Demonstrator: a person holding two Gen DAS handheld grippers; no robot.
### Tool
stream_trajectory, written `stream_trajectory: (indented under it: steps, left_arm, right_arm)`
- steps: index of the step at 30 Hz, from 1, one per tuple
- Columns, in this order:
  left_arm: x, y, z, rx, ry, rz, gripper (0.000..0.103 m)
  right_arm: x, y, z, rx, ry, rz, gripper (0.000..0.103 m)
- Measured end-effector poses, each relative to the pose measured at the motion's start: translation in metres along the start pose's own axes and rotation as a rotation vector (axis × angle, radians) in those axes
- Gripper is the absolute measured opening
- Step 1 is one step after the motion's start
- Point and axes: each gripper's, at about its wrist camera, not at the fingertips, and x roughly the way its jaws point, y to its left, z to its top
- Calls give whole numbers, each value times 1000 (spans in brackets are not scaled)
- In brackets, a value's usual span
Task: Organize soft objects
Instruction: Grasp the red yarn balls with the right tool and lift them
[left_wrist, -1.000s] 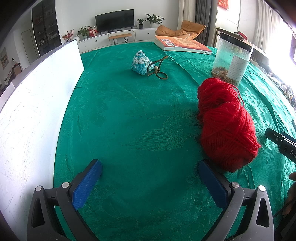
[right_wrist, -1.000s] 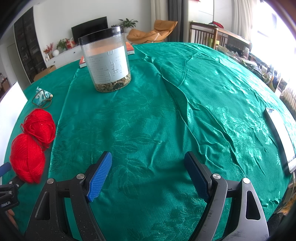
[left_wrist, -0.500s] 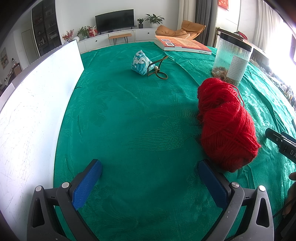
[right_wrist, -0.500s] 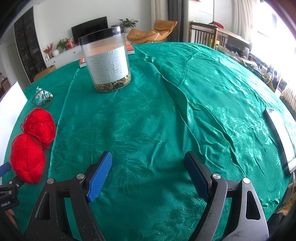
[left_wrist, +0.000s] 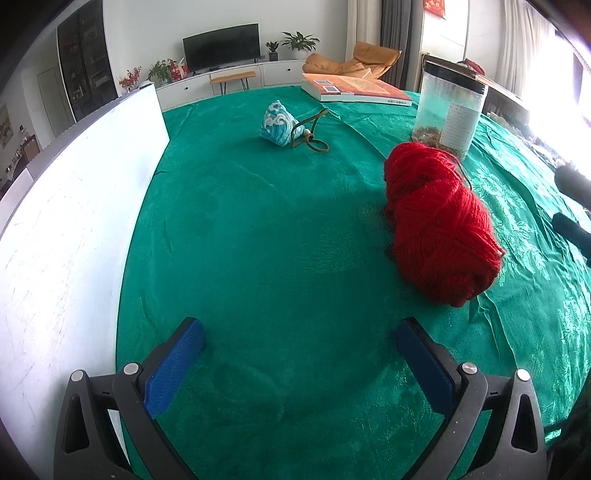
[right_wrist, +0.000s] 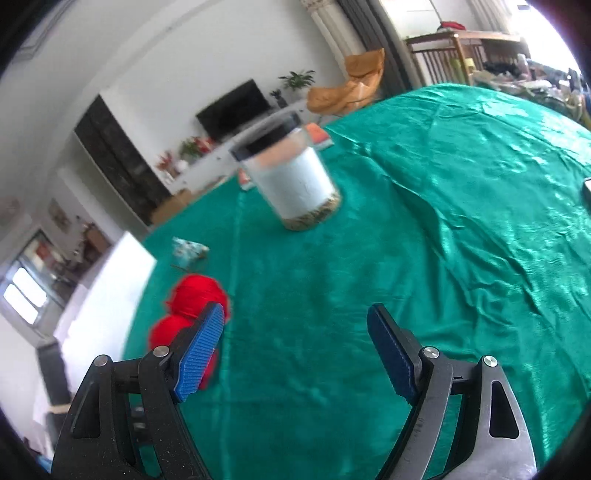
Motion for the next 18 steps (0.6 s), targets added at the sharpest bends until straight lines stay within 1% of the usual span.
stream_trajectory:
  steps: [2,4,7,9,10,11,12,13,14,16,18]
  left_arm:
    - [1,0,1,-8,0,4,103]
    - [1,1,1,-10,-1,2,103]
    - [1,1,0,-11,-2,3,103]
    - [0,1,0,-11,-2,3,103]
    - [0,1,0,-11,-2,3,103]
    - [0,1,0,-11,-2,3,103]
    - [0,1,0,-11,-2,3,103]
    - [0,1,0,-11,-2,4,103]
    - [0,1,0,-11,-2,3,103]
    - [0,1,0,-11,-2,4,103]
    - [0,1,0,-11,-2,4,103]
  right_arm:
    - [8,25,4,-38,57,78,83]
    - [27,57,5,-135,141,100,83]
    - [68,88,-2,-260,277,57,83]
    - [92,95,-15,-324,364,32,83]
    - [99,95,-21,-353,393,22,82]
    - [98,98,-26,-400,368,8,79]
    - [95,100,-30,-450,347,-17,72]
    - [93,99,-33,-476,343,-51,64]
    - [88,98,-35,-482,332,-59,47]
    - [76,83,-32,-411,324,-36,46]
    - [58,69,-25,-381,268,-82,46]
